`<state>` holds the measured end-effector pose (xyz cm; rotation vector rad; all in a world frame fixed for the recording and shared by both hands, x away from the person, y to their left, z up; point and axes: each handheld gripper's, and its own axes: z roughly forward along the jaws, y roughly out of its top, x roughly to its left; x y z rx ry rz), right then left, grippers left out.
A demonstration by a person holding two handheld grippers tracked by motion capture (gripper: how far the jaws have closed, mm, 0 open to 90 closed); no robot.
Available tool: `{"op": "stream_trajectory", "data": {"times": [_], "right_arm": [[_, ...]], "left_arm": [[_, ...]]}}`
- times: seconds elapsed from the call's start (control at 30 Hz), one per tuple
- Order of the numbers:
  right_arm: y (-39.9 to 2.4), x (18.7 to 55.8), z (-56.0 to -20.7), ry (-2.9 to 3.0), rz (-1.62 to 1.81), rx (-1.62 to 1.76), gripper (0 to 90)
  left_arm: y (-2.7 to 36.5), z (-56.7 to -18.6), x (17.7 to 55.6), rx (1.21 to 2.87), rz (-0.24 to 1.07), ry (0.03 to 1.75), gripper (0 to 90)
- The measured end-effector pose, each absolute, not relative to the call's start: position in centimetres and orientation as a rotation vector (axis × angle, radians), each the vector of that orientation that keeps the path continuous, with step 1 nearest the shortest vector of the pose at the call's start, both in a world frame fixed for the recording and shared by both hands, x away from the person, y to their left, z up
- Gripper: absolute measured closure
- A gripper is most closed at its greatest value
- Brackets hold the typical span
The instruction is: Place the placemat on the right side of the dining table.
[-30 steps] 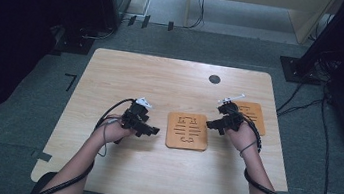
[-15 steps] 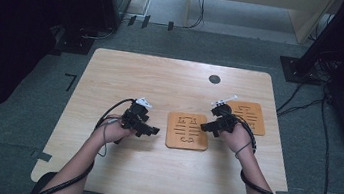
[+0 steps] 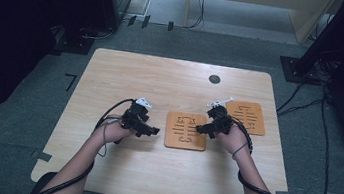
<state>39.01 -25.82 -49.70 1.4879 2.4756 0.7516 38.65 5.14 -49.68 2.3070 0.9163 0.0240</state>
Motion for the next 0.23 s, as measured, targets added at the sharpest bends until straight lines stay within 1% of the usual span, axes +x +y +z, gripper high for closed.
{"op": "stream_trajectory", "data": {"times": [0.23], "right_arm": [[-25.83, 39.0, -49.72, 2.483, 0.747, 1.469, 14.7]], "left_arm": [[5.19, -49.69, 38.67, 2.305, 0.02, 0.915, 20.9]]}}
